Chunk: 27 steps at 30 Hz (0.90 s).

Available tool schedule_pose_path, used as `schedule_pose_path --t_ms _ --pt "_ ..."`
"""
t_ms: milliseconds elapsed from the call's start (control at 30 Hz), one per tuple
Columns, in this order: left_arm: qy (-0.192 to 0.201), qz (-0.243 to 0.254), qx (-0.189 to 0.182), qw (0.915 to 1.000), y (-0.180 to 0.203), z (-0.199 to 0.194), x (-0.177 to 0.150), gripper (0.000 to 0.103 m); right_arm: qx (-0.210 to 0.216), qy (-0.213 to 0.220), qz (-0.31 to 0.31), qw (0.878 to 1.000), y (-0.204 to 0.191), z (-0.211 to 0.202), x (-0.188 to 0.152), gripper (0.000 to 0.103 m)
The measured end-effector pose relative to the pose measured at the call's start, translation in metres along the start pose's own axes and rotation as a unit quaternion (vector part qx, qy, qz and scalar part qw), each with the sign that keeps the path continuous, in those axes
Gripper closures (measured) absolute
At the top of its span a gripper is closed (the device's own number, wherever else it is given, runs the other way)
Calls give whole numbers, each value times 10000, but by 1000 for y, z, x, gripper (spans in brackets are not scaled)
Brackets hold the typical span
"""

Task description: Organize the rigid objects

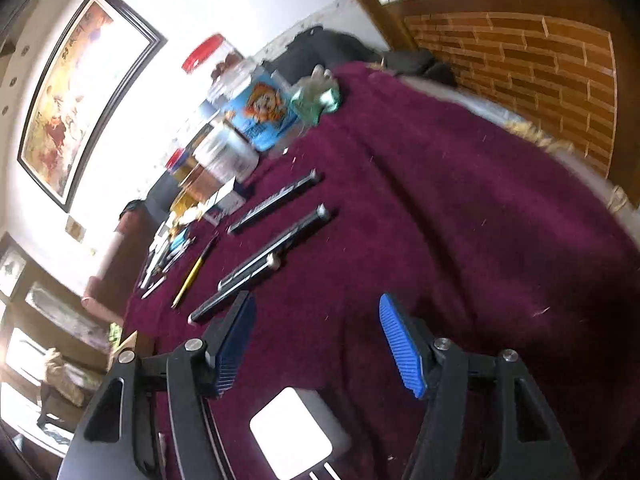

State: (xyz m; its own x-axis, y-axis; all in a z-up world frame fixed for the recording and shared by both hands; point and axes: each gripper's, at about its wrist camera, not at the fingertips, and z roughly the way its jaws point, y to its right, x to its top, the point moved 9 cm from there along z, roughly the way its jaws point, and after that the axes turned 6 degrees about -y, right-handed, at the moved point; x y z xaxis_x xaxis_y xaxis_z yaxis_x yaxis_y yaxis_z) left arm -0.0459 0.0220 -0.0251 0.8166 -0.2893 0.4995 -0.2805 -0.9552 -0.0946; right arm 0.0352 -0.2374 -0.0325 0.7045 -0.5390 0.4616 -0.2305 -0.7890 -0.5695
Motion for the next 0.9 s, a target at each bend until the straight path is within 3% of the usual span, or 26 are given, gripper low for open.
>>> schedule_pose_path --t_ms 67,233,300,367,433,767,800,867,900 --pt "-134 -22 122 9998 -1 17 4 11 8 -81 1 10000 -1 5 -3 40" --pt "-503 -229 -17 9985 -2 42 -3 12 84 -100 1 9999 -3 2 -9 39" --pt "-534 -245 33 9983 -4 46 -6 21 115 -142 18 9998 -2 1 -11 39" --pt "-522 -338 -233 9978 -3 47 -7 47 125 -184 27 9997 -3 3 -12 38" --pt "-440 -370 -325 9978 -2 43 -7 63 105 -190 23 9998 -2 2 -12 38" --pt "-264 -742 -832 9934 -6 30 -7 63 -102 -297 12 9995 3 12 -14 37" --pt "-301 -785 -891 9925 -7 30 -8 60 -120 -294 -4 9995 3 12 -14 37" --pt "-330 -862 -1032 9904 -8 30 -11 40 -176 -284 -46 9994 2 12 -15 37" --pt "-302 -876 -1104 9896 -7 28 -11 39 -195 -281 -59 9994 2 12 -15 37"
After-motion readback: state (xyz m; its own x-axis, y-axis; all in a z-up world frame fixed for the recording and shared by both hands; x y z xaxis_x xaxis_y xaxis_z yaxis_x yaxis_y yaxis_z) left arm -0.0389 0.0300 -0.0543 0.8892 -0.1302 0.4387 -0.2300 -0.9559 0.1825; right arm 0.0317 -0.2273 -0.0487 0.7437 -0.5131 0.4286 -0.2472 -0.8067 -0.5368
